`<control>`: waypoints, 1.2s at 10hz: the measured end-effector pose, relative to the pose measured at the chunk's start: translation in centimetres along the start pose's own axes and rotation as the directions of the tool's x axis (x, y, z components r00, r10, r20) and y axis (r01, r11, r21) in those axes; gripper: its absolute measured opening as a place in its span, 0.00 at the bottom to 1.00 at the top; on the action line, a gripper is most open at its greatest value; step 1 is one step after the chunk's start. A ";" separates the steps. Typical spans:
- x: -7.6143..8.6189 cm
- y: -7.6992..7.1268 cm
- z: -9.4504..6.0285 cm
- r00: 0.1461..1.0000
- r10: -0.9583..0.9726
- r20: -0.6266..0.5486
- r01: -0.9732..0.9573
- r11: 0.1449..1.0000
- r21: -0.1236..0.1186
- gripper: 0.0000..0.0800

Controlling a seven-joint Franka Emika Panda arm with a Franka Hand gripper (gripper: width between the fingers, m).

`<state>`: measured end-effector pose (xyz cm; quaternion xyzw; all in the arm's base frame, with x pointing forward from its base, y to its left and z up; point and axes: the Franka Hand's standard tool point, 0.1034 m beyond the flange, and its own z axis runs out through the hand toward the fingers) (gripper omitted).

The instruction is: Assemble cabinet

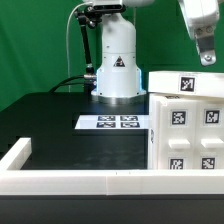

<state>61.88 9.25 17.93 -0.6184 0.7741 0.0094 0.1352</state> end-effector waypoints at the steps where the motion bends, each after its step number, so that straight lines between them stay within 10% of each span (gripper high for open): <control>1: -0.1 0.0 0.0 1.000 -0.007 0.000 0.007 1.000 -0.001 1.00; 5: -1.5 -0.1 -0.3 0.876 -0.479 0.055 0.482 0.872 -0.082 1.00; 12: -1.7 -0.3 -0.2 0.528 -0.845 0.081 0.849 0.526 -0.044 1.00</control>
Offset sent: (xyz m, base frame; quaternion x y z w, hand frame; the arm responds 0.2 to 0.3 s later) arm 0.0109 0.0119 0.0099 -0.0554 -0.0169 -0.2584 0.9643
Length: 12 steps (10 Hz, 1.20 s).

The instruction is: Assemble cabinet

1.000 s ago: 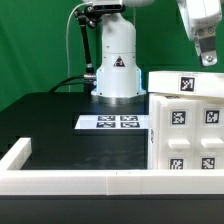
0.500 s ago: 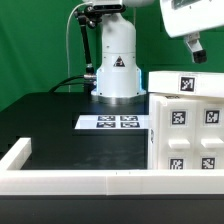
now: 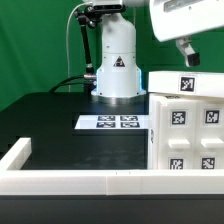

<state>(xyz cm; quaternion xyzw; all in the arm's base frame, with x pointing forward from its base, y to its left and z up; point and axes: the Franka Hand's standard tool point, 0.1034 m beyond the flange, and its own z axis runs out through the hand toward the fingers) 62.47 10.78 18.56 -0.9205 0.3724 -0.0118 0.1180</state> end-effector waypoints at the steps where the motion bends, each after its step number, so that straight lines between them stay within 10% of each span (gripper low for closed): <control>1: 0.1 0.2 0.0 0.989 -0.147 0.001 0.147 0.989 -0.011 1.00; 4: 0.0 0.2 0.2 0.846 -0.531 0.048 0.533 0.841 -0.095 1.00; 9: 0.5 0.7 0.2 0.630 -0.771 0.095 0.776 0.624 -0.090 1.00; 12: 1.3 0.9 0.5 0.237 -0.967 0.098 0.969 0.227 -0.102 1.00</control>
Offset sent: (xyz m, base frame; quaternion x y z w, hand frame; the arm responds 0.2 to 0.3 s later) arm 0.0012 0.0100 0.0001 -0.0664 -0.0291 -0.3131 0.9469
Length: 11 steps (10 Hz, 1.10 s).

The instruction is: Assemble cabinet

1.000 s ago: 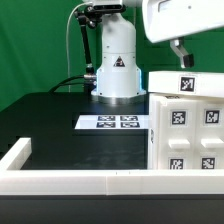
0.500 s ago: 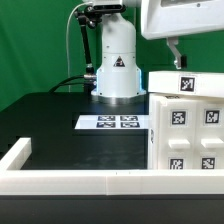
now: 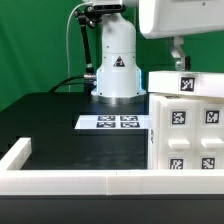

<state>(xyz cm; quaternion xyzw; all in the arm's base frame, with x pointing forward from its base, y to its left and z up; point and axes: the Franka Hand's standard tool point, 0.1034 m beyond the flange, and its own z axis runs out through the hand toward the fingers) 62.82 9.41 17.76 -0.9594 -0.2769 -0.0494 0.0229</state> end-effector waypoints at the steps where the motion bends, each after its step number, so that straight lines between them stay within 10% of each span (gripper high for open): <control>1: 0.0 0.0 0.2 0.993 -0.121 0.015 0.121 0.993 -0.010 1.00; 11: -0.8 -0.7 1.9 0.951 -0.305 0.047 0.306 0.952 -0.014 1.00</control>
Offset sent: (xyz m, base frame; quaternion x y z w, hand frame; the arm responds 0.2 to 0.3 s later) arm -0.0018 0.0121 -0.0068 -0.0057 -0.0140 -0.2115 0.9773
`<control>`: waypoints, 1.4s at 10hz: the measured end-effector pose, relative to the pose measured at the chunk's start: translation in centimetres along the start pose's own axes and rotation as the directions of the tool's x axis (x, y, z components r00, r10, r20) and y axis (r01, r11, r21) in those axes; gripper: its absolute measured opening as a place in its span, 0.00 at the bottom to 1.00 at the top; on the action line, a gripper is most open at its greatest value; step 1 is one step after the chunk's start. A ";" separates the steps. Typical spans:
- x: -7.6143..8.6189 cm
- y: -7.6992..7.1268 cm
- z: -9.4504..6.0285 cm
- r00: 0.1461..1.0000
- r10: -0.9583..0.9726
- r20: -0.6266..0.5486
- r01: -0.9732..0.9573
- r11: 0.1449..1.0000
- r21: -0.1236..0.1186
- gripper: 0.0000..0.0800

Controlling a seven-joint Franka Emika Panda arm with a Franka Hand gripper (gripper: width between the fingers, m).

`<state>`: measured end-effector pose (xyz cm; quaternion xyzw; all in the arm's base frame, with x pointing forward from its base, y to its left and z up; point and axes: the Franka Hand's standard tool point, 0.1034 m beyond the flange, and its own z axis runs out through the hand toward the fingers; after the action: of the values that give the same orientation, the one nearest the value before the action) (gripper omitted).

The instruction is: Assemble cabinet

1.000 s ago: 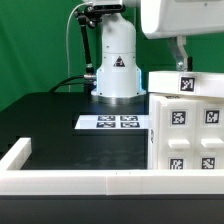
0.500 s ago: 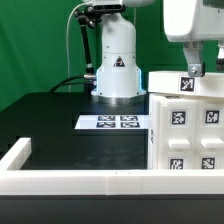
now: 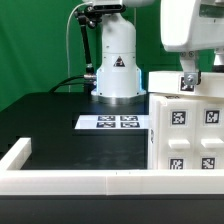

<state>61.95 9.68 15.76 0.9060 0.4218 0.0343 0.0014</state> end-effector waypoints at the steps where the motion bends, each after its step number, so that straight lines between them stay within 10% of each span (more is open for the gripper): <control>1: 0.0 0.0 0.0 1.000 0.003 0.000 -0.003 1.000 0.000 0.85; 3: 0.0 0.0 0.0 1.000 0.005 0.001 -0.005 1.000 0.001 0.70; 14: -0.3 0.3 0.0 0.802 0.598 -0.002 -0.598 0.802 -0.001 0.70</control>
Offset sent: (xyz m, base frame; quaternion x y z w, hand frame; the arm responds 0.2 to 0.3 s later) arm -0.0011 0.0002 -0.0010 -0.0075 0.0051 0.0021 1.0000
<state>62.01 9.26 15.71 0.9927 0.1152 0.0341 -0.0089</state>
